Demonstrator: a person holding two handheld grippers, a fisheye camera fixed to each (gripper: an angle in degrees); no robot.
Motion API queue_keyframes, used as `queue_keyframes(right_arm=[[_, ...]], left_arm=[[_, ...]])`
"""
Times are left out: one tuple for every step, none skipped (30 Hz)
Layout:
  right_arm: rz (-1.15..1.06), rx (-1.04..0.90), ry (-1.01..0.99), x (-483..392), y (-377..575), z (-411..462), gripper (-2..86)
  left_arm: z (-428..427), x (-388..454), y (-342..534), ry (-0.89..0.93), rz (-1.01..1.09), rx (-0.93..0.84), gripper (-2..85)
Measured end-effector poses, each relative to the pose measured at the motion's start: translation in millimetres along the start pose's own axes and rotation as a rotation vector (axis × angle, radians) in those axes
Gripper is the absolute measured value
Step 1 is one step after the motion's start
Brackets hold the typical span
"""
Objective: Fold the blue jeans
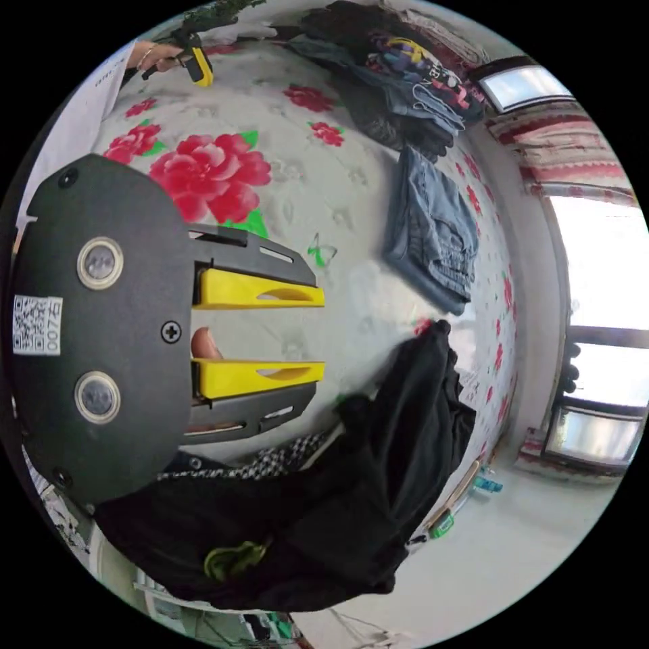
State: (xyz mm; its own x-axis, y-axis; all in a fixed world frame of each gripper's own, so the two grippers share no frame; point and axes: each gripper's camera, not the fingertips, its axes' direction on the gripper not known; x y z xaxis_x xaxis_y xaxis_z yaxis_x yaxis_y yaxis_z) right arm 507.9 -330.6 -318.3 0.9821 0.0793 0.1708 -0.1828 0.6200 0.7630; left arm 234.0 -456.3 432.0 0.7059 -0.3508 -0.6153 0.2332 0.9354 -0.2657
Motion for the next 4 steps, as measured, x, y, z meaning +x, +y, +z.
queue_keyframes(right_arm=[[0.031,0.01,0.064,20,14,-11,10.1],[0.109,0.041,0.206,60,42,-37,9.9],[0.205,0.079,0.334,97,68,-63,9.7],[0.25,0.094,0.382,114,81,-75,9.5]], left_arm=[[0,5,3,0.004,0.013,-0.011,6.1],[-2,13,8,0.008,0.038,-0.03,6.1],[-5,21,14,0.008,0.063,-0.039,6.0],[-7,25,17,0.007,0.073,-0.044,6.0]])
